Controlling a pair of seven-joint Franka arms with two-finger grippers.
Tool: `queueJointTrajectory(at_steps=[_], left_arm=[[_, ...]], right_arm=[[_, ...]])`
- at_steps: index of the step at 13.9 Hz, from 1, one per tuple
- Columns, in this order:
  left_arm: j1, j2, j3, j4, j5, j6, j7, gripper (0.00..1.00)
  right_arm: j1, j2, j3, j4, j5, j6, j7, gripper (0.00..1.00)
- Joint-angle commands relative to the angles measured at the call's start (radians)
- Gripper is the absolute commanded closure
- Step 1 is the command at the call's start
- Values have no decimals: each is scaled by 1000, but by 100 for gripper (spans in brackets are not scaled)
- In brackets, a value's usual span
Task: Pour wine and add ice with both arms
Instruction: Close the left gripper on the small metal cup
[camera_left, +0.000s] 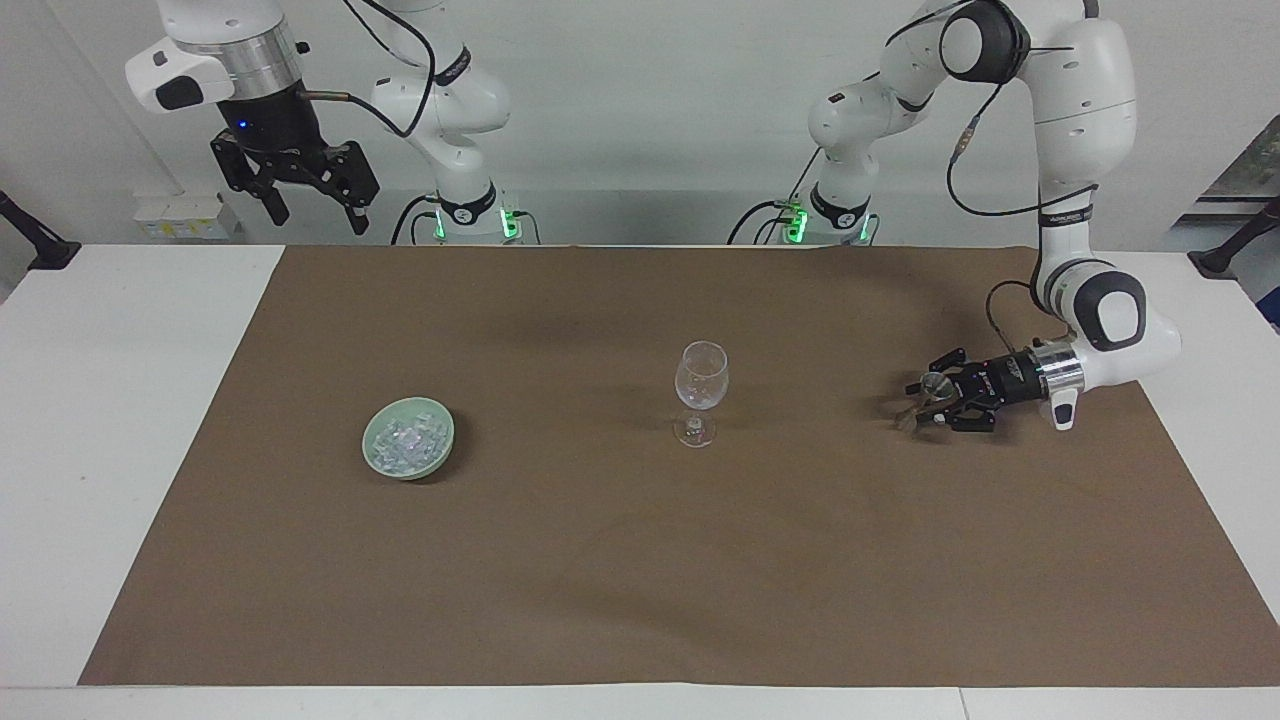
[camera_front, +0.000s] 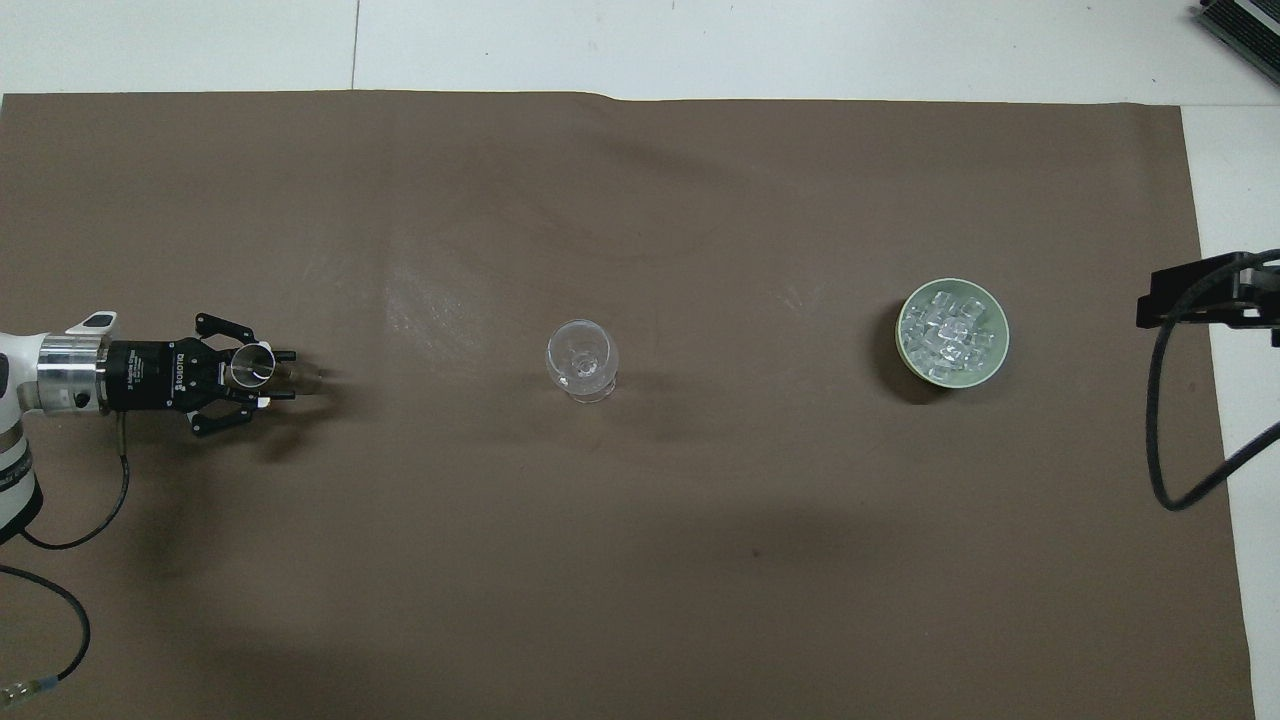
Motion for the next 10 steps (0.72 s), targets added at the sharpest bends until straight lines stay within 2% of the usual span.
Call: queueJointTrajectory(at_steps=[1,5,8,9,10], left_arm=[[-14,-34,12,-39,-21,31,10,61],[-14,-34,12,-39,-21,32,7,74],[-14,-34,12,-39,-21,34,7,79],[-16,-34,12,-39,-21,34,7,85],[-16,-34,12,-39,-21,37,7,87]], right_arm=[[-11,-5,2,-11,27,16,-13,0],[-11,-5,2,-11,27,16,-13,0],[-11,-5,2,-10,27,16,-13,0],[-11,-5,2,-11,27,16,-13,0],[-11,-5,2,-11,27,16,-13,0]])
